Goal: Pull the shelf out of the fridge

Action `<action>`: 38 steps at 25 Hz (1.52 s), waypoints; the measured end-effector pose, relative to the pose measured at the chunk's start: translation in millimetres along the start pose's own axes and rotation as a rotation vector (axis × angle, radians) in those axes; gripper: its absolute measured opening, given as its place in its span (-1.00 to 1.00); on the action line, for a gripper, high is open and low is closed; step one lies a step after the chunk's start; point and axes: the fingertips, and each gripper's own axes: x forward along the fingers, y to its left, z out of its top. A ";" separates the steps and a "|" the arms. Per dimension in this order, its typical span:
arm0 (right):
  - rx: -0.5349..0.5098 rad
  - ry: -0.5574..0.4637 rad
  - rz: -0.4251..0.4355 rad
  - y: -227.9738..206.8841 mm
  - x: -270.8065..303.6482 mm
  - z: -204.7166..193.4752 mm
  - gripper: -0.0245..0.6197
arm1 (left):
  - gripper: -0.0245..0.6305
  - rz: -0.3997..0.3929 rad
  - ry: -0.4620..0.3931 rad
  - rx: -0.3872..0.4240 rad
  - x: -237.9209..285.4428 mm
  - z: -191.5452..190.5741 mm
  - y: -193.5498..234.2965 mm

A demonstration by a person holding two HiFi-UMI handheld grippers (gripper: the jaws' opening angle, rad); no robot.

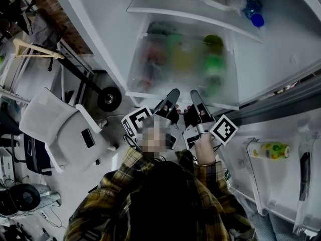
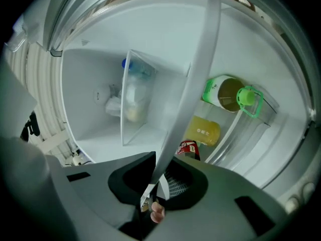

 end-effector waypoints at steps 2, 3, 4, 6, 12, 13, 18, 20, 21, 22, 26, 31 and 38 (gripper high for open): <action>-0.007 0.001 0.000 0.9 -1.9 -0.3 -0.73 | -0.80 0.004 0.002 0.001 -2.0 -1.2 -0.8; -0.012 0.003 -0.002 0.9 -2.5 0.0 -0.73 | -0.80 0.007 0.002 0.002 -2.4 -1.4 -1.0; -0.014 0.004 -0.002 0.9 -2.8 0.2 -0.73 | -0.79 0.009 0.003 0.001 -2.6 -1.6 -1.2; -0.006 0.005 -0.002 1.1 -2.1 0.1 -0.73 | -0.79 0.009 0.001 -0.004 -2.4 -1.4 -0.8; -0.013 0.011 -0.002 -0.2 -4.3 -2.3 -0.73 | -0.80 0.012 0.001 -0.005 -5.4 -3.5 0.8; -0.013 0.009 -0.002 0.6 -8.5 -3.1 -0.73 | -0.80 0.010 0.002 -0.005 -7.6 -6.9 -0.8; -0.015 0.006 -0.006 1.7 -15.3 -4.4 -0.73 | -0.79 0.008 0.009 0.001 -11.3 -12.8 -2.9; -0.013 0.009 -0.007 0.4 -9.4 -4.1 -0.73 | -0.79 0.007 0.007 -0.004 -8.5 -8.5 -1.0; -0.009 0.010 -0.007 -0.4 -6.7 -3.9 -0.73 | -0.79 0.008 0.006 -0.005 -6.9 -6.5 0.1; -0.006 0.011 -0.007 -1.3 -4.2 -3.5 -0.73 | -0.79 0.011 0.007 -0.004 -5.4 -4.6 1.3; -0.011 0.018 -0.011 -5.2 0.7 -1.7 -0.73 | -0.79 0.027 0.012 0.006 -1.9 -1.9 5.9; -0.015 0.015 -0.018 -4.6 -1.3 -2.7 -0.73 | -0.79 0.024 0.024 -0.006 -3.4 -4.1 5.7; -0.022 0.015 -0.018 -2.0 -2.0 -5.2 -0.73 | -0.79 0.018 0.024 -0.016 -6.4 -3.8 4.0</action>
